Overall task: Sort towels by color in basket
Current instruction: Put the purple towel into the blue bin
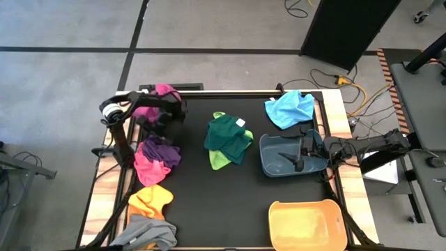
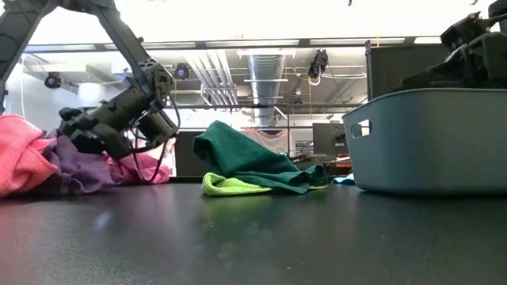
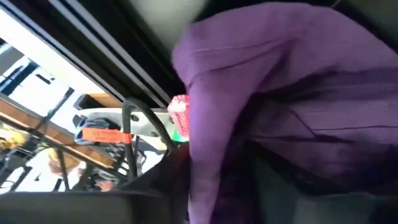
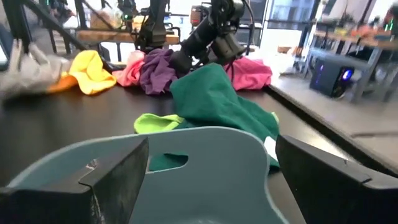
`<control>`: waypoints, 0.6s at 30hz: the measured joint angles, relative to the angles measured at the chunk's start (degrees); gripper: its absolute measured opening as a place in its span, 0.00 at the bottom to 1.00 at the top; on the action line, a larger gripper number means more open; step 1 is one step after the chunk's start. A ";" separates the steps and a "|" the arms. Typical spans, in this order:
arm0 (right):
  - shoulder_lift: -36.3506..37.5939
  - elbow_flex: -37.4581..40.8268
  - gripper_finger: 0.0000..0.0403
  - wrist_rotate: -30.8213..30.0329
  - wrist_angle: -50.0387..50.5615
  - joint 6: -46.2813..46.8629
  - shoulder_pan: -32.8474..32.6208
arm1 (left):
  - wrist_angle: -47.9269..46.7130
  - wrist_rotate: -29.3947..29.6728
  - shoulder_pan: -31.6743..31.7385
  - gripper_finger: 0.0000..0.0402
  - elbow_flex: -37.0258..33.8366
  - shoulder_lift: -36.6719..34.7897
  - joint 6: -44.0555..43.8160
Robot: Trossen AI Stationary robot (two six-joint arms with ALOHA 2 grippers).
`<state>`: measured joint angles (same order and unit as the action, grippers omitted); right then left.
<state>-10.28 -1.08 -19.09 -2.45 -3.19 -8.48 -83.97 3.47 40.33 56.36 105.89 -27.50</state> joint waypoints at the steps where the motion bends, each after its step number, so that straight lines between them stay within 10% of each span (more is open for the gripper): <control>1: 0.00 0.00 0.85 -0.02 -0.01 -1.58 0.01 | 0.24 0.02 -0.60 0.27 -0.36 0.00 0.04; 6: 0.00 0.07 0.85 -0.08 -0.87 -11.09 0.01 | 0.53 0.07 -4.05 0.04 -0.85 -2.03 0.02; 11: 0.02 0.09 0.85 -0.04 -4.80 -12.57 0.01 | 0.13 0.04 -7.87 0.03 -0.44 -8.11 -1.66; 18: -0.02 0.09 0.85 0.21 -13.05 24.83 0.21 | -0.64 -2.54 -13.09 0.00 7.82 -20.93 -3.48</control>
<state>-10.31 -0.99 -18.88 -15.50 21.64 -8.27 -84.61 0.93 27.24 64.18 84.95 -30.99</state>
